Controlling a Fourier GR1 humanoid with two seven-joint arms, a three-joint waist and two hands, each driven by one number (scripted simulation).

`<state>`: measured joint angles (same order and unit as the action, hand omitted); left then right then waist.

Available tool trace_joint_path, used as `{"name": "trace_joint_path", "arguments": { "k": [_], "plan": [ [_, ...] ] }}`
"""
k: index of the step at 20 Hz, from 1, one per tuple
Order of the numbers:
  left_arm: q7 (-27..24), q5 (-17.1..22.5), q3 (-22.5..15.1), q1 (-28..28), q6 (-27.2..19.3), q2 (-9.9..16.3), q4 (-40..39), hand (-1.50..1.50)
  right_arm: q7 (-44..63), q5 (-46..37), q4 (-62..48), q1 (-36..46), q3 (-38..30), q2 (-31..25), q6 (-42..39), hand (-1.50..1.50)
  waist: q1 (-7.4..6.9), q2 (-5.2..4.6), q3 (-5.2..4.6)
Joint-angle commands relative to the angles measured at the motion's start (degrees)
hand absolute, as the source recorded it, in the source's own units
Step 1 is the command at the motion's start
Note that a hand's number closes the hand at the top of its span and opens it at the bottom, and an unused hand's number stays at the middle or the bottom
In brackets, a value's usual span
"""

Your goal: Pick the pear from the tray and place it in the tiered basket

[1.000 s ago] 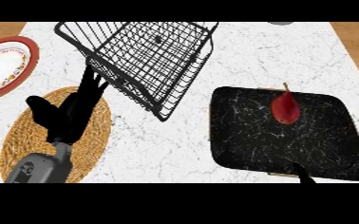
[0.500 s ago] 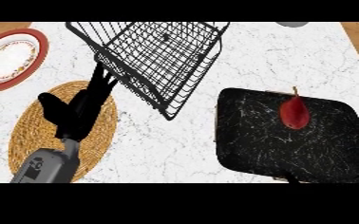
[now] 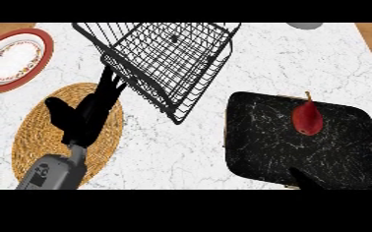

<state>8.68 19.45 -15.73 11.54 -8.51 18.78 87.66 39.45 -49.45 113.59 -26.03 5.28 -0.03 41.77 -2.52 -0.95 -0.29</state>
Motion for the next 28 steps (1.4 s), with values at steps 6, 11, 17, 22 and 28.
{"name": "trace_joint_path", "arguments": {
  "k": [6, 11, 17, 22, 28],
  "plan": [
    [0.56, -0.70, 0.37, -1.05, 1.01, -1.03, -2.89, 0.00, 30.57, -17.91, -6.52, 23.25, 3.13, 0.03, -13.49, -1.50, 1.66, 0.65, 0.21],
    [4.05, -0.84, 0.96, 1.31, 0.10, -2.49, -2.14, 0.00, 34.84, -20.82, -11.39, 28.31, 3.45, 0.03, -13.94, -1.50, 2.32, 0.82, 0.27],
    [1.37, -2.84, 1.00, 0.40, -0.05, -3.81, -3.87, 0.00, 34.06, -21.45, -14.13, 26.15, 2.20, 0.03, -10.18, -1.50, 2.87, 0.82, 0.30],
    [1.85, -1.65, 2.92, 0.93, 2.28, -3.73, -6.25, 0.00, 35.99, -23.56, -11.83, 25.85, 4.31, 0.03, -12.44, -1.50, 3.16, 0.85, 0.25],
    [3.54, -0.68, 5.59, 0.85, 3.60, -2.63, -3.21, 0.00, 31.99, -21.39, -15.19, 25.25, 2.16, 0.03, -6.47, -1.50, 2.94, 0.89, 0.28]
  ]
}}
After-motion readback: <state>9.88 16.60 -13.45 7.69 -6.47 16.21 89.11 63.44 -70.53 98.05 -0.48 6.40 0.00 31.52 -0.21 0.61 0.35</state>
